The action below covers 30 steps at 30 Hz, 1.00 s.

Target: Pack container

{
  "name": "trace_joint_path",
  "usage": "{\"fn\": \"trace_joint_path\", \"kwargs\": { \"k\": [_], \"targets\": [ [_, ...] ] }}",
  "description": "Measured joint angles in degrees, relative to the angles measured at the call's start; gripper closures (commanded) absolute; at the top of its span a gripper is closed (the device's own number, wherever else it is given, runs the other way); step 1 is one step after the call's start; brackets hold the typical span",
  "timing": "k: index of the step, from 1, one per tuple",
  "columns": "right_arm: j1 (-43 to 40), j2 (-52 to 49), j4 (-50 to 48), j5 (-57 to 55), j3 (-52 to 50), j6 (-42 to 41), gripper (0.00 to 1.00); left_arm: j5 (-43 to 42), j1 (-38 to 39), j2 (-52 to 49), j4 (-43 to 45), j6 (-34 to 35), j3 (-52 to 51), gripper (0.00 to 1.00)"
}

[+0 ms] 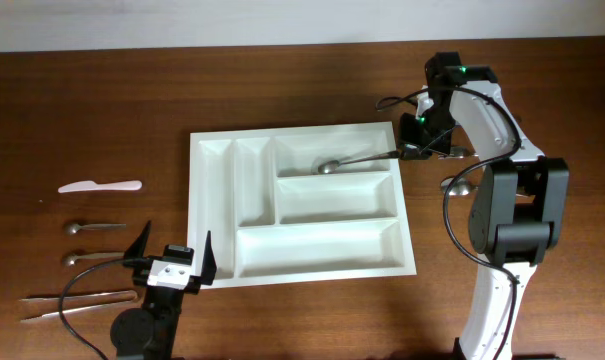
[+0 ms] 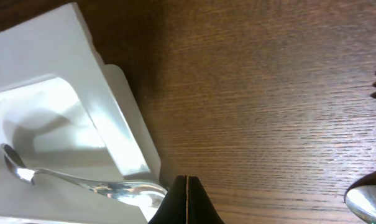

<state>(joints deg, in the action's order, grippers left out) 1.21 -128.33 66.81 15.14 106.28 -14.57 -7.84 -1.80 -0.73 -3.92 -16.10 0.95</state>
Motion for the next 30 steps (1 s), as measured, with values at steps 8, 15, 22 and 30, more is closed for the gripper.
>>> {"fn": "trace_joint_path", "kwargs": {
  "k": [8, 15, 22, 30],
  "targets": [
    [0.1, 0.0, 0.0, 0.2, 0.0, 1.3, 0.96, 0.0, 0.0, 0.0, 0.0, 0.0, 0.0, 0.01],
    [1.0, 0.0, 0.0, 0.0, 0.0, 3.7, 0.96, 0.0, 0.0, 0.0, 0.0, 0.0, 0.0, 0.01],
    [1.8, 0.0, -0.7, 0.0, 0.0, 6.0, 0.96, 0.0, 0.0, 0.0, 0.0, 0.0, 0.0, 0.01],
    [1.9, 0.0, -0.9, -1.1, 0.0, 6.5, 0.96, 0.0, 0.0, 0.0, 0.0, 0.0, 0.0, 0.01]
  ]
}}
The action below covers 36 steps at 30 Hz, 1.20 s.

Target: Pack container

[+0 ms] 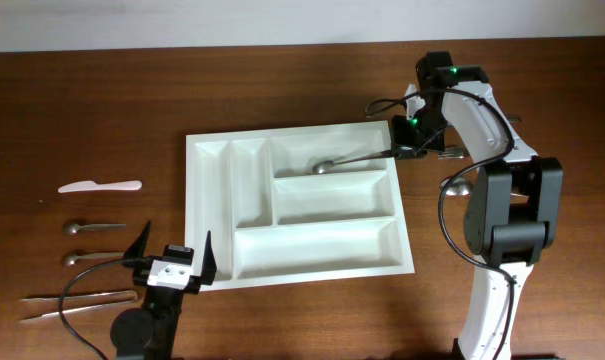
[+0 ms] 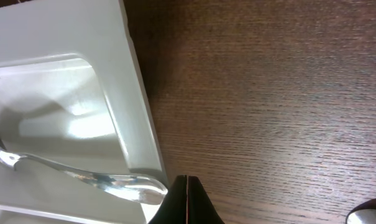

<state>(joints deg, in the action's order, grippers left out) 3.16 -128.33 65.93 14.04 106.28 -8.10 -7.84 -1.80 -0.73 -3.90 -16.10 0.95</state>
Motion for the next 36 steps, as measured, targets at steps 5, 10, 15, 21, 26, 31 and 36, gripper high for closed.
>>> {"fn": "trace_joint_path", "kwargs": {
  "k": [5, 10, 15, 21, 26, 31, 36],
  "targets": [
    [0.0, 0.0, 0.0, -3.3, 0.0, -1.9, 0.96, 0.0, 0.0, 0.0, 0.0, 0.0, 0.0, 0.01],
    [-0.7, 0.0, 1.1, -10.3, 0.0, -11.2, 0.96, 0.0, 0.0, 0.0, 0.0, 0.0, 0.0, 0.01],
    [-5.8, 0.0, 5.5, -13.2, 0.0, -26.6, 0.83, 0.0, 0.0, 0.0, 0.0, 0.0, 0.0, 0.01],
    [-14.4, 0.0, 8.4, -14.5, 0.0, -35.0, 0.62, 0.0, 0.0, 0.0, 0.0, 0.0, 0.0, 0.01],
    [-19.0, 0.0, 9.4, -15.0, 0.0, -37.7, 0.38, 0.0, 0.0, 0.0, 0.0, 0.0, 0.0, 0.01],
    [-19.7, 0.0, 8.3, -15.1, -0.7, -39.0, 0.3, 0.0, 0.0, 0.0, 0.0, 0.0, 0.0, 0.01],
    [-19.8, 0.0, 6.4, -15.1, -3.9, -42.5, 0.26, 0.0, 0.0, 0.0, 0.0, 0.0, 0.0, 0.01]
  ]
}}
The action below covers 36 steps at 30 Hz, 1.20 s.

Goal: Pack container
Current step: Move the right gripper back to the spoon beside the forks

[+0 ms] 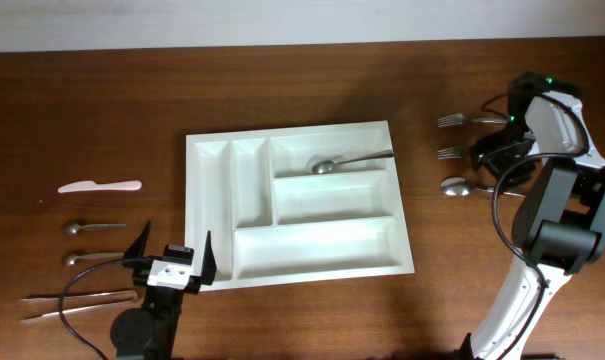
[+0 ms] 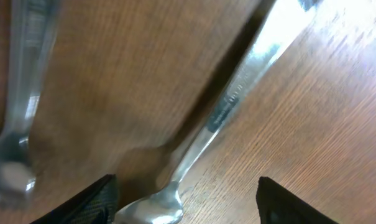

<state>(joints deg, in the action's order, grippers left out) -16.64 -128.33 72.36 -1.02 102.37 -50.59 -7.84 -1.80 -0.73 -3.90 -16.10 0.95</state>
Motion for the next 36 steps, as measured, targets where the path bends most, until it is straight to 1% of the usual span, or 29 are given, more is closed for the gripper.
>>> {"fn": "trace_joint_path", "kwargs": {
  "k": [10, 13, 20, 22, 23, 26, 27, 36],
  "targets": [
    [-0.3, 0.0, -6.1, 0.8, -3.1, -2.1, 0.21, 0.0, 0.0, 0.0, 0.0, 0.0, 0.0, 0.01],
    [-0.3, 0.0, -7.6, 1.3, -4.2, -2.7, 0.2, 0.0, 0.0, 0.0, 0.0, 0.0, 0.0, 0.01],
    [-0.3, 0.7, -9.2, 2.6, -6.3, -7.3, 0.21, 0.0, 0.0, 0.0, 0.0, 0.0, 0.0, 0.01],
    [-0.4, 1.1, -9.9, 2.7, -7.0, -8.0, 0.25, 0.0, 0.0, 0.0, 0.0, 0.0, 0.0, 0.01],
    [-0.4, 1.1, -10.1, 2.8, -7.1, -8.4, 0.3, 0.0, 0.0, 0.0, 0.0, 0.0, 0.0, 0.01],
    [-0.5, 1.1, -10.7, 3.4, -7.3, -9.9, 0.4, 0.0, 0.0, 0.0, 0.0, 0.0, 0.0, 0.01],
    [-0.5, 1.1, -10.8, 3.5, -7.3, -10.4, 0.41, 0.0, 0.0, 0.0, 0.0, 0.0, 0.0, 0.01],
    [-2.1, 1.1, -10.7, 3.7, -7.3, -11.7, 0.41, 0.0, 0.0, 0.0, 0.0, 0.0, 0.0, 0.01]
  ]
}}
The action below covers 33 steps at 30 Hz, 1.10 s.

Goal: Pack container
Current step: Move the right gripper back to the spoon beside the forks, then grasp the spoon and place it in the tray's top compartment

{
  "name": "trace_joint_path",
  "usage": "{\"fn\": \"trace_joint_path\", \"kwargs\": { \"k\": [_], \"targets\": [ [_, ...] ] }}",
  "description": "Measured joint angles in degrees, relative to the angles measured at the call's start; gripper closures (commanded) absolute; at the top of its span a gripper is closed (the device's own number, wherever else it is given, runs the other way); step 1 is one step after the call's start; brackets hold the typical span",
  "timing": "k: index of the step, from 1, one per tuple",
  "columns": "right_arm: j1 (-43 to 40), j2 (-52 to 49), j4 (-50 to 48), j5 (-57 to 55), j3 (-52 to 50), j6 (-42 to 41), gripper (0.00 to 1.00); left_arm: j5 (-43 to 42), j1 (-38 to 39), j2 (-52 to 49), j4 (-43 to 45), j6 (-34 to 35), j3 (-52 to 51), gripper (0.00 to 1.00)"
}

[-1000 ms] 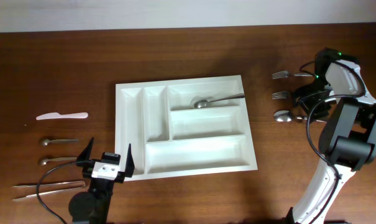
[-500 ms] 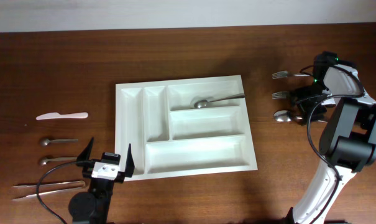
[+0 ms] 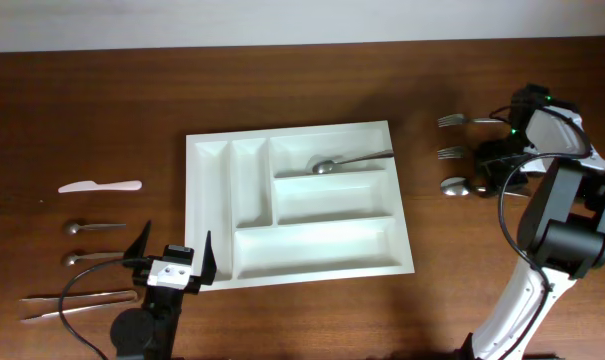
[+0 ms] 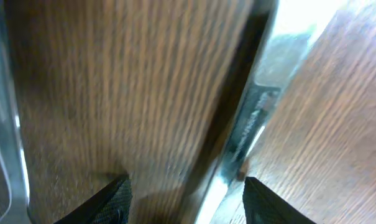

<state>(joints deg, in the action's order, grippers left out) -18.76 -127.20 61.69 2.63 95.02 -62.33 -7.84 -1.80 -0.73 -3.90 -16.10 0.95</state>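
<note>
The white cutlery tray (image 3: 212,215) lies mid-table with one spoon (image 3: 350,160) in its top long compartment, handle resting on the right rim. My right gripper (image 3: 497,160) is open and low over the loose cutlery on the right: two forks (image 3: 452,121) (image 3: 450,153) and a spoon (image 3: 455,185). In the right wrist view a shiny metal handle (image 4: 250,124) runs between the spread fingertips (image 4: 116,199) of the gripper (image 4: 188,208); which piece it belongs to is unclear. My left gripper (image 3: 174,252) stands open at the front left, holding nothing.
Left of the tray lie a pink knife (image 3: 100,186), two small spoons (image 3: 92,227) (image 3: 90,258) and a long thin pair of metal pieces (image 3: 77,300). A second metal piece (image 4: 4,124) shows at the wrist view's left edge.
My right gripper, still open, now sits closer to the table, with the metal handle larger between its fingers. The tray, its spoon and the left arm are unchanged.
My right gripper was shut on a spoon's handle, the bowl in the tray's top compartment. Then the tray sat slightly further left, spoon still held. Later the spoon lay released in the tray and the gripper was open over the right-hand cutlery, where it now sits lower.
</note>
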Motion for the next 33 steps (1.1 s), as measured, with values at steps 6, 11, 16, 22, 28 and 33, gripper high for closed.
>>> {"fn": "trace_joint_path", "kwargs": {
  "k": [6, 11, 16, 22, 28, 33],
  "targets": [
    [-1.3, 0.0, -0.1, -0.2, 0.0, -0.5, 0.58, 0.0, 0.0, 0.0, 0.0, 0.0, 0.0, 0.01],
    [-1.4, 0.0, -0.1, -0.7, -0.1, -0.7, 0.77, 0.0, 0.0, 0.0, 0.0, 0.0, 0.0, 0.01],
    [-1.4, 0.0, 0.0, -1.3, -0.2, -0.5, 0.95, 0.0, 0.0, 0.0, 0.0, 0.0, 0.0, 0.01],
    [-1.4, 0.0, 1.6, -1.9, -0.1, 0.9, 0.96, 0.0, 0.0, 0.0, 0.0, 0.0, 0.0, 0.01],
    [-1.2, -0.1, 6.4, -3.2, 2.1, 2.6, 0.96, 0.0, 0.0, 0.0, 0.0, 0.0, 0.0, 0.01],
    [0.7, 0.2, 11.7, -3.3, 10.4, 4.1, 0.96, 0.0, 0.0, 0.0, 0.0, 0.0, 0.0, 0.01]
  ]
}}
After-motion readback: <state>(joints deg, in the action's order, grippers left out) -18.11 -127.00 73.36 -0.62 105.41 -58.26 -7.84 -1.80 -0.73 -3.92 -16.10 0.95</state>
